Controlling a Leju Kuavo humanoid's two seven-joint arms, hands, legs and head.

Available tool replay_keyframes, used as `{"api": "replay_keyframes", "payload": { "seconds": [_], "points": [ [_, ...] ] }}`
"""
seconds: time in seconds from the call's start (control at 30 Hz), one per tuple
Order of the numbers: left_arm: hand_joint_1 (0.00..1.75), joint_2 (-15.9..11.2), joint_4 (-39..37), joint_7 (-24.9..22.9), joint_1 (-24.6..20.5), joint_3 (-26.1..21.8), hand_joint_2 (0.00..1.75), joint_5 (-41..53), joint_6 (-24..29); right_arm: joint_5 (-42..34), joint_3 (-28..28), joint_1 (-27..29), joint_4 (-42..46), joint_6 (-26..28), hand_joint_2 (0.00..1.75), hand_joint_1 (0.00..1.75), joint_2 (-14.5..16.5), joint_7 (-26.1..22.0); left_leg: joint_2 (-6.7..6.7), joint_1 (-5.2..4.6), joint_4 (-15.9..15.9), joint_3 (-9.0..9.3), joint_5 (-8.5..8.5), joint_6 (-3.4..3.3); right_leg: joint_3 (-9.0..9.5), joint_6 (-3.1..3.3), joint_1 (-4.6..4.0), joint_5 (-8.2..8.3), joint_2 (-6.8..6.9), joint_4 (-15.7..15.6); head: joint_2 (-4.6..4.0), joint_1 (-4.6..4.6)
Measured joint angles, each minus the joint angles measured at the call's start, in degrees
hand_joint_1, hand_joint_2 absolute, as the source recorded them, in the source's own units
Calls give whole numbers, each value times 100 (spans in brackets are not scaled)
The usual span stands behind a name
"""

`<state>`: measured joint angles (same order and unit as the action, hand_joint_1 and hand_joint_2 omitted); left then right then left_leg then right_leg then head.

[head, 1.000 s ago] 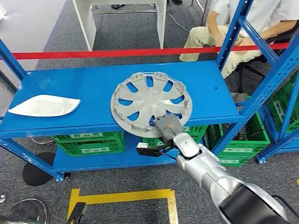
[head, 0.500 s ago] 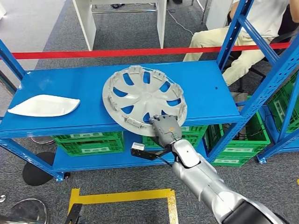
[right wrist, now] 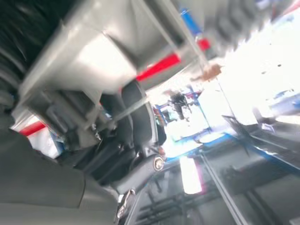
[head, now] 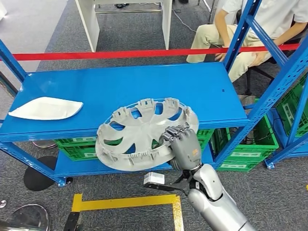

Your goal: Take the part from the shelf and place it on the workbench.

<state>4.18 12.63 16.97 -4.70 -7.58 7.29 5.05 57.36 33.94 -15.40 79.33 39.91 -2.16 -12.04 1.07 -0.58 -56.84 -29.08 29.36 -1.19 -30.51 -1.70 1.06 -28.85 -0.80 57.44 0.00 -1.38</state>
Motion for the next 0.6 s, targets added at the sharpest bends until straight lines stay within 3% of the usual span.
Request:
{"api": "replay_keyframes", "payload": {
  "seconds": [0.13,0.27,0.43,0.6],
  "points": [
    [0,-1,0,36,4,-5,175,-4,-41,-177,-91,185,378,0,175,175,-67,-100,0,0,0,2,-2,2,1,0,0,1,0,1,0,-1],
    [0,-5,0,123,23,-39,0,-47,-234,-185,-252,499,821,0,175,175,-112,-382,1,0,0,1,-2,2,1,0,0,1,1,2,0,-1],
    [0,-15,0,290,68,-140,0,-125,-396,-268,-544,970,1402,0,175,175,-121,-735,1,0,0,-4,-1,2,-2,0,0,0,1,2,0,-1],
    [0,-28,0,400,99,-231,0,-169,-420,-812,-711,1307,1886,-2,175,175,-146,-967,1,-1,-1,-8,-1,1,-5,0,1,0,1,-1,0,-2]
  ]
}}
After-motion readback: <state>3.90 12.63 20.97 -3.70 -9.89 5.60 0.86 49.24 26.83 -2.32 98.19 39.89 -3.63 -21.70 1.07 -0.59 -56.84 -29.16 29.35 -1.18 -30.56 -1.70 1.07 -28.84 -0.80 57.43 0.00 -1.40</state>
